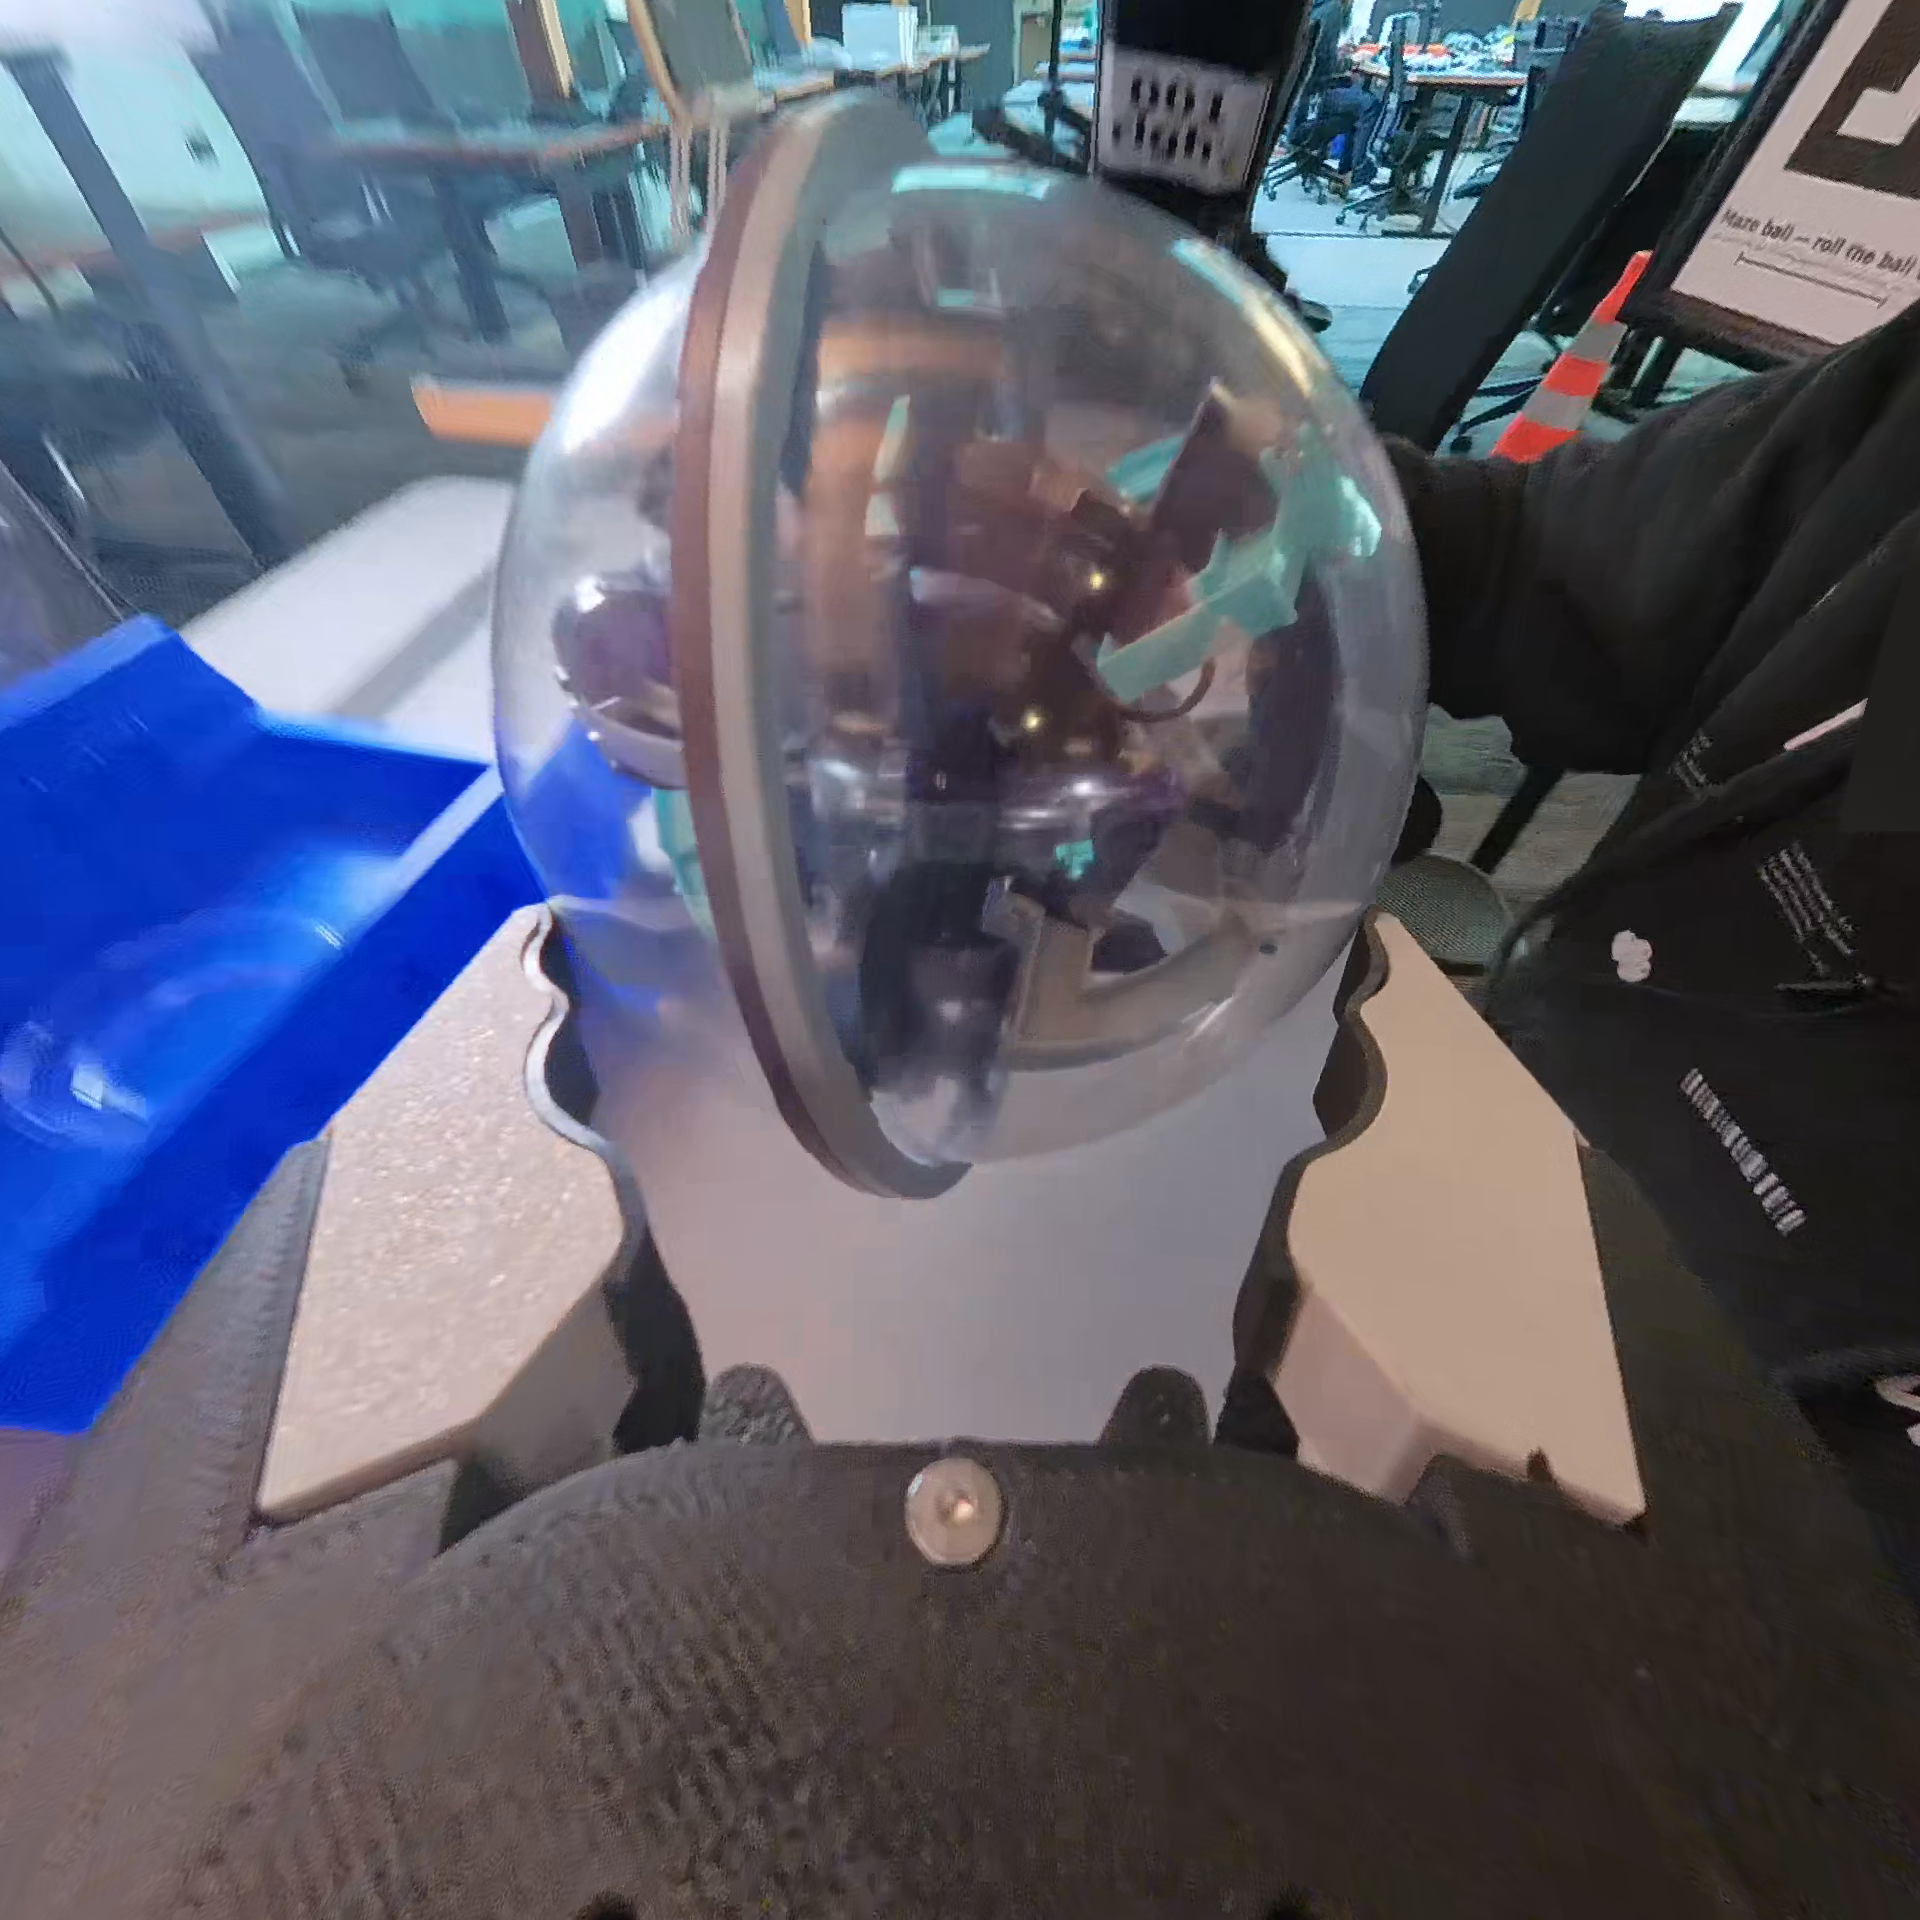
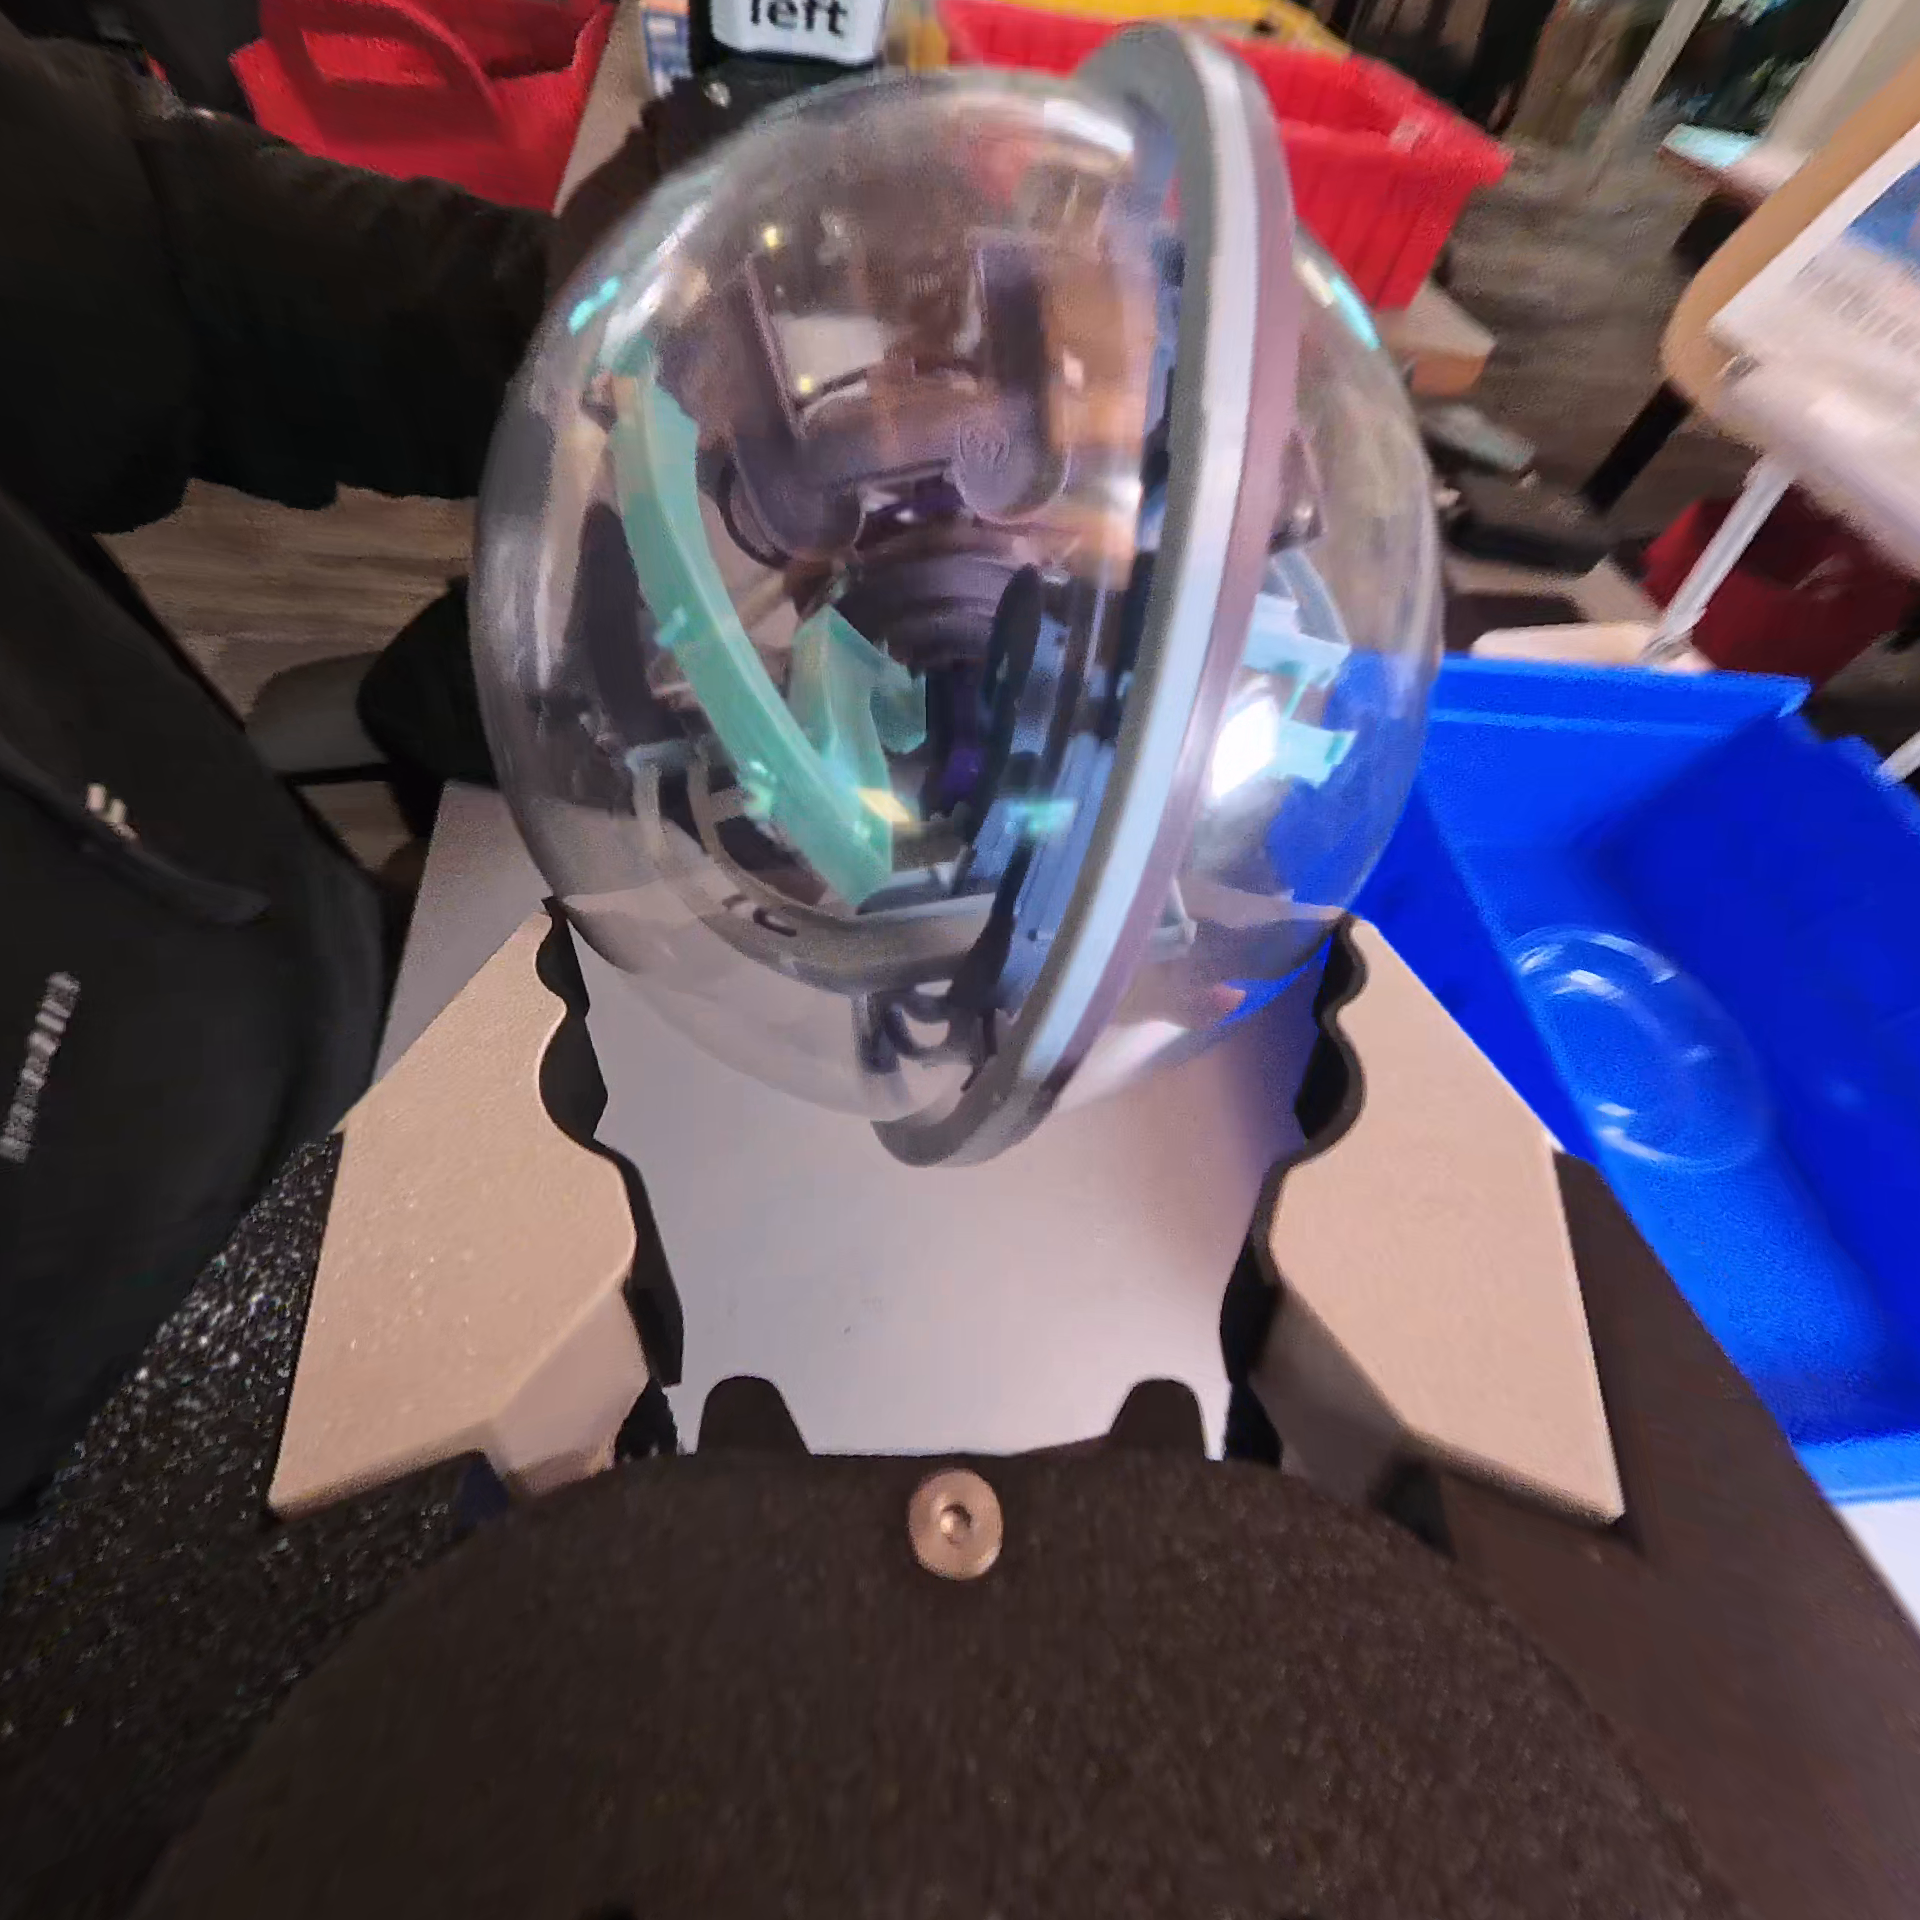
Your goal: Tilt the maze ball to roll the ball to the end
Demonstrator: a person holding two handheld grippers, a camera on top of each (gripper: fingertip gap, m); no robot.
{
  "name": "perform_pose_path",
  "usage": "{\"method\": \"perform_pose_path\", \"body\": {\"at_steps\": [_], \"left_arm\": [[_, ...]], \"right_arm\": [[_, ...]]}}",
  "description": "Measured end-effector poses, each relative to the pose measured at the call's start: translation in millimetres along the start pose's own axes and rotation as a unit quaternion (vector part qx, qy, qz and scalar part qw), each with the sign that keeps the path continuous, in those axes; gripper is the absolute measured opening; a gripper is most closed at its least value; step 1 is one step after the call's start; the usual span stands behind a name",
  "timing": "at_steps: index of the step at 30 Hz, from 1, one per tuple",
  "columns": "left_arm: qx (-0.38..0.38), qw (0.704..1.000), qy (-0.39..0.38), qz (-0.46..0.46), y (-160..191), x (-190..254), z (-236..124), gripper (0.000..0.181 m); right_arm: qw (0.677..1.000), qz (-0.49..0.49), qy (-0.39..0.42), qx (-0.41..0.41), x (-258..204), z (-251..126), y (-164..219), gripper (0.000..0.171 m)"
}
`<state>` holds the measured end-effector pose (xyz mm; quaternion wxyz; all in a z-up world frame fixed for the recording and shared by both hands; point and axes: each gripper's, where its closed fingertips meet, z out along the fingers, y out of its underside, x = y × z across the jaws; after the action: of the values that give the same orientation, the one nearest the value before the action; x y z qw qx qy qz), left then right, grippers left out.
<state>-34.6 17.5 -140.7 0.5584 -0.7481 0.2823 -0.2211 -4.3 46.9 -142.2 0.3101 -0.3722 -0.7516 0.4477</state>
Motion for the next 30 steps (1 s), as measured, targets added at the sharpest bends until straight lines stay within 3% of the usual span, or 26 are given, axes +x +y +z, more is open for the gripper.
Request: {"method": "perform_pose_path", "body": {"at_steps": [3, 8, 15, 20, 23, 25, 28, 30], "left_arm": [[-0.03, 0.998, 0.015, -0.046, 48.5, 6.3, 15.4, 0.141], [-0.077, 0.996, 0.018, -0.044, 100.2, 12.0, 32.3, 0.14], [-0.12, 0.992, 0.01, -0.036, 124.5, 5.6, 36.8, 0.14], [-0.103, 0.993, 0.011, -0.059, 123.1, 3.6, 34.8, 0.136], [-0.096, 0.993, 0.008, -0.068, 121.9, 0.7, 29.0, 0.12], [-0.091, 0.993, 0.004, -0.073, 121.3, -2.5, 20.9, 0.097], [-0.065, 0.994, 0.013, -0.086, 114.5, -5.8, 3.2, 0.06], [-0.028, 0.993, 0.015, -0.11, 102.5, -12.5, -5.9, 0.049]], "right_arm": [[0.999, 0.017, -0.027, -0.026, -7.4, 7.3, 23.4, 0.136], [0.997, -0.01, -0.037, -0.069, -15.8, 18.5, 49.0, 0.136], [0.995, -0.025, -0.036, -0.084, -13.3, 28.6, 68.7, 0.136], [0.997, 0.007, -0.048, -0.06, -9.8, 29.6, 77.7, 0.135], [0.998, 0.025, -0.043, -0.049, -5.7, 24.1, 81.8, 0.131], [0.998, 0.034, -0.029, -0.043, -0.7, 15.7, 84.6, 0.123], [0.998, 0.054, 0.008, -0.017, 12.3, -4.7, 86.1, 0.097], [0.997, 0.079, 0.024, 0.004, 20.4, -16.3, 89.1, 0.079]]}}
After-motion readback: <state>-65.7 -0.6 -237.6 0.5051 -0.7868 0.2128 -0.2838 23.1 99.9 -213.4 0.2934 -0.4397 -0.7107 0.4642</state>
